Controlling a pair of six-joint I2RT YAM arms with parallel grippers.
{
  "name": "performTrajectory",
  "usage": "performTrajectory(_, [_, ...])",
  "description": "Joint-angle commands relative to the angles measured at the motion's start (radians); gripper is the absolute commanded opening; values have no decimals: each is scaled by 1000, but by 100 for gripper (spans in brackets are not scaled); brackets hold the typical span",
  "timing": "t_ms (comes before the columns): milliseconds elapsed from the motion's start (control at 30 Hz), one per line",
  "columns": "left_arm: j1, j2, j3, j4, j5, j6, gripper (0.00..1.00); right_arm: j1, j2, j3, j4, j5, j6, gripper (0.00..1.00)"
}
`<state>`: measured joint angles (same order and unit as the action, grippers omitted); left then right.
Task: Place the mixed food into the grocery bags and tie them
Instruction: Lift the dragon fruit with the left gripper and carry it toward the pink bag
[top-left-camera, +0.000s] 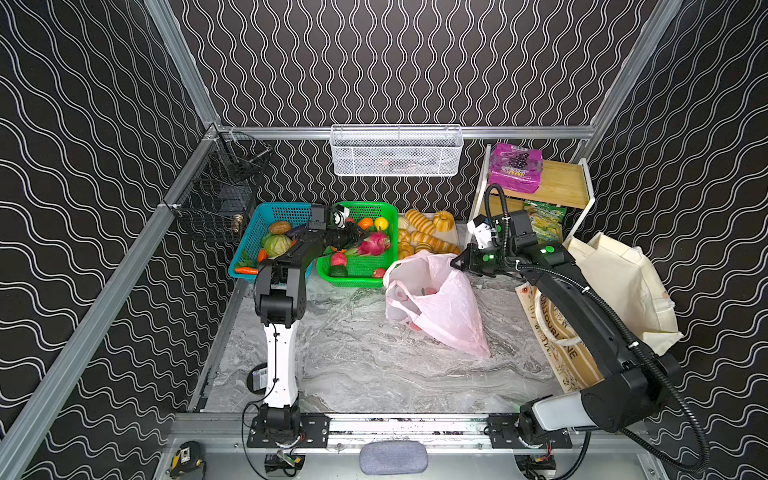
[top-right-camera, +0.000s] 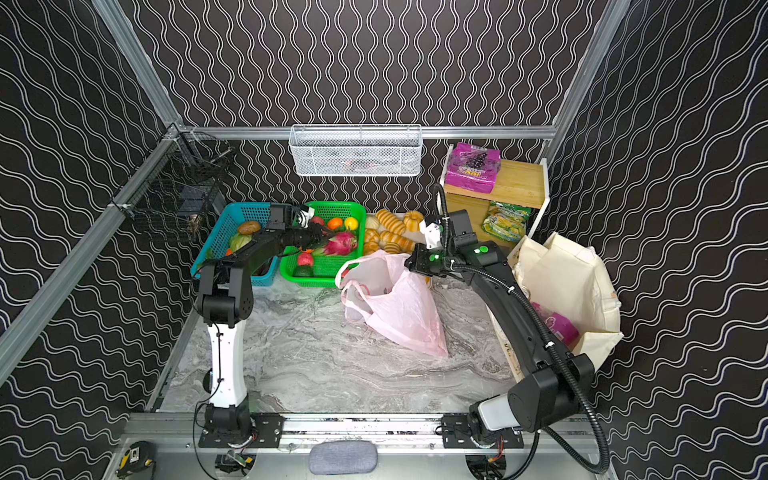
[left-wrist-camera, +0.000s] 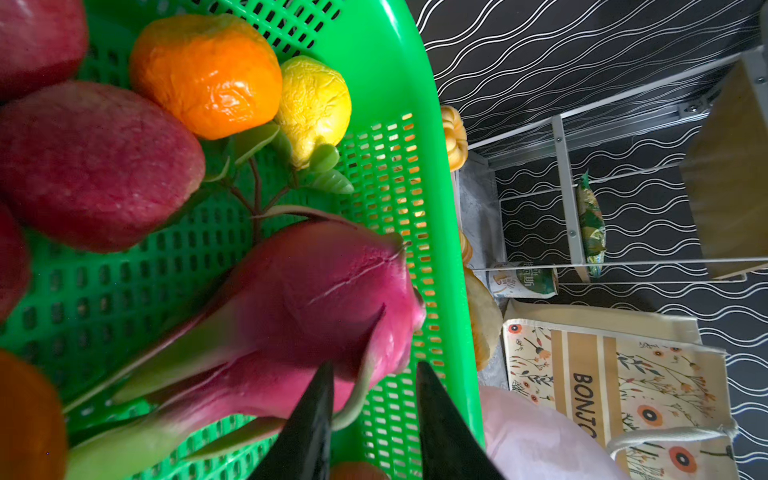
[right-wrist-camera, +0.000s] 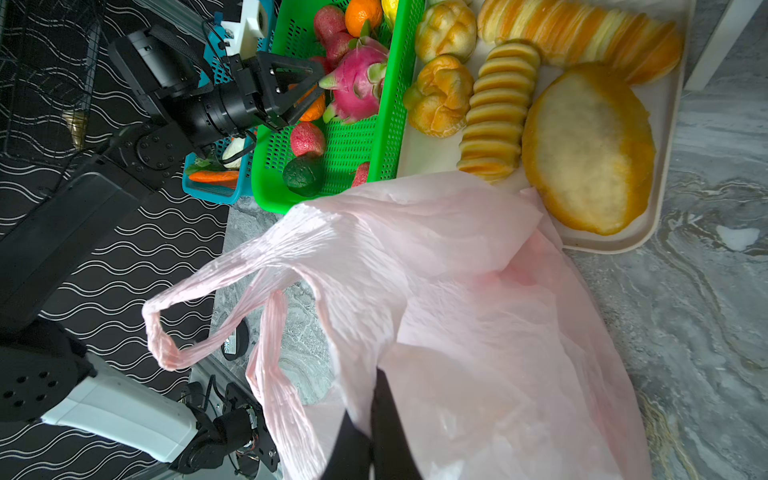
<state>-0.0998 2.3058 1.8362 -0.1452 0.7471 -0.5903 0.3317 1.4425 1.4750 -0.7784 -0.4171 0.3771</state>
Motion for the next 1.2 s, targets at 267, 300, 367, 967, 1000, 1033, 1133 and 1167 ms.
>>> performTrajectory(267, [-6,38,68,-37,23,37,22,0,-7,10,-6,8,-10,0])
performTrajectory(300, [-6,39,65,-36,22,37,22,0,-7,11,-7,9,-10,0])
performTrajectory(367, [-9,40,63,-38,23,42,22,0,-10,11,-9,12,-12,0])
performTrajectory(967, [-27,-215,54,-83,32,52,0,-2,-17,36,-15,105,12,0])
performTrajectory(1000, [-28,-250,33,-76,32,45,0,-2,-19,35,-12,109,15,0])
performTrajectory(1033, [-29,-305,5,-70,21,40,0,-2,-22,33,-10,115,18,0])
performTrajectory(1133, [-36,-456,-68,-84,-22,55,0,-2,-25,30,1,124,28,0])
performTrajectory(1167, [-42,-509,-89,-93,-31,68,0,-2,-25,29,7,120,30,0])
